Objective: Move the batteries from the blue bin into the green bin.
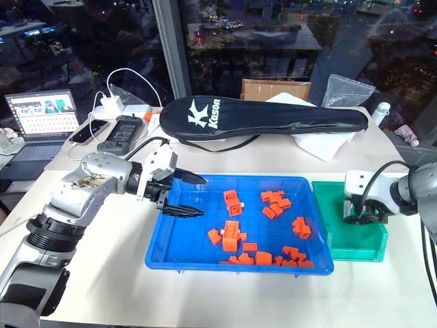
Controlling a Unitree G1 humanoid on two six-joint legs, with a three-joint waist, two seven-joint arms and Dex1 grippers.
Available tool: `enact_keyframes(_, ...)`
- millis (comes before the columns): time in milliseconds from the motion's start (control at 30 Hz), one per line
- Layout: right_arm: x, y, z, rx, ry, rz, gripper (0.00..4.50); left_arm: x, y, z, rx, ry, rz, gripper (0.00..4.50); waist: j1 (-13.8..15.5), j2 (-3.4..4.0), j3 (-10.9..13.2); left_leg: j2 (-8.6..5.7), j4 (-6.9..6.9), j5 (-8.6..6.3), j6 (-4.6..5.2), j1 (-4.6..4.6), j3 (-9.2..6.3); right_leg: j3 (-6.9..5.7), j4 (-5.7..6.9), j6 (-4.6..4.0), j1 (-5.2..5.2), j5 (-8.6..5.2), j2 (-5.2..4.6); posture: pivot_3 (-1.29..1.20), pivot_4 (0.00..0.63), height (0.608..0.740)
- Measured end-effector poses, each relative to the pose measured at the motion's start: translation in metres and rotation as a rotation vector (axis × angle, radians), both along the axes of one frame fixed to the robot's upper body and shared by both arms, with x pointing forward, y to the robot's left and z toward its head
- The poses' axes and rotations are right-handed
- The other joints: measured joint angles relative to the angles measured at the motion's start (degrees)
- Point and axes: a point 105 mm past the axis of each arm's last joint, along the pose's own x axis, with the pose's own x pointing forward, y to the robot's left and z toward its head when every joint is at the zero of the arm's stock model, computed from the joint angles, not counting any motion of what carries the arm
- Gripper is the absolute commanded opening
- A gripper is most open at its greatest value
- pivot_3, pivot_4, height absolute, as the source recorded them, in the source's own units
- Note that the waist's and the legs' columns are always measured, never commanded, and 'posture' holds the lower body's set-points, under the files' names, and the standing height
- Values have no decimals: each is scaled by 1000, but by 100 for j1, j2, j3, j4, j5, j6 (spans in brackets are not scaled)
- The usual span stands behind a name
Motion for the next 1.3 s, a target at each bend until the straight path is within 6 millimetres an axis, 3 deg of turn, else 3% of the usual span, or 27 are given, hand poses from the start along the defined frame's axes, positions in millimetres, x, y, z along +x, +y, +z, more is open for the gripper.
enact_keyframes(67,0,10,-9,19,17,29,2522,0,1,-1,-1,2,8,4500,1,0,0,0,13,-3,4,-1,0,0,1,1,5,0,0,0,150,715)
enact_keyframes(133,2,20,-12,33,18,59,3524,0,0,-2,-4,1,8,4500,-16,1,1,0,16,-3,4,0,0,0,3,4,6,-1,0,0,150,715)
enact_keyframes(233,6,26,0,38,6,67,4444,0,0,-2,-3,0,10,4500,-19,3,2,0,18,-3,4,9,0,0,2,6,15,-2,0,0,150,715)
enact_keyframes(367,8,32,27,9,-20,89,4478,1,1,-2,0,3,12,4500,-16,6,3,0,15,-4,5,8,0,0,0,5,14,-2,0,0,150,715)
enact_keyframes(467,15,45,61,19,-88,87,4478,3,6,-2,0,7,30,4500,-24,8,4,1,13,-4,5,9,0,0,1,5,11,-2,0,0,150,715)
enact_keyframes(533,21,63,83,45,-159,108,4478,6,9,-3,1,10,51,4500,-48,7,5,2,8,-4,5,16,0,-1,2,3,11,-3,1,0,150,715)
enact_keyframes(600,26,92,92,121,-213,165,4478,10,16,-5,21,0,76,4500,-74,-2,4,4,1,-4,5,22,-1,-2,3,1,13,-5,2,0,150,715)
enact_keyframes(700,29,134,78,238,-191,244,4478,12,27,-6,48,-8,102,4500,-55,-4,6,4,5,-4,5,11,-2,-4,6,-1,9,-3,2,0,150,715)
enact_keyframes(800,26,164,58,297,-151,296,4478,14,42,-7,83,-14,138,4500,14,-4,6,3,8,-5,5,-7,-3,-8,5,-10,-4,2,1,0,150,715)
enact_keyframes(1067,-21,213,22,392,66,443,4478,11,46,-9,87,-15,153,4500,150,-4,6,3,21,-5,5,-30,-4,-12,20,-11,-27,2,0,0,150,715)
enact_keyframes(1200,-19,234,10,450,76,443,4478,9,43,-7,76,-20,143,4500,105,-11,4,3,26,-4,6,-23,-4,-12,54,-1,-39,-6,2,0,150,715)
enact_keyframes(1300,-15,232,-3,416,89,416,4478,7,40,-5,54,-9,134,4500,107,-11,4,3,27,-4,6,-24,-4,-12,56,-2,-41,-6,2,0,150,715)
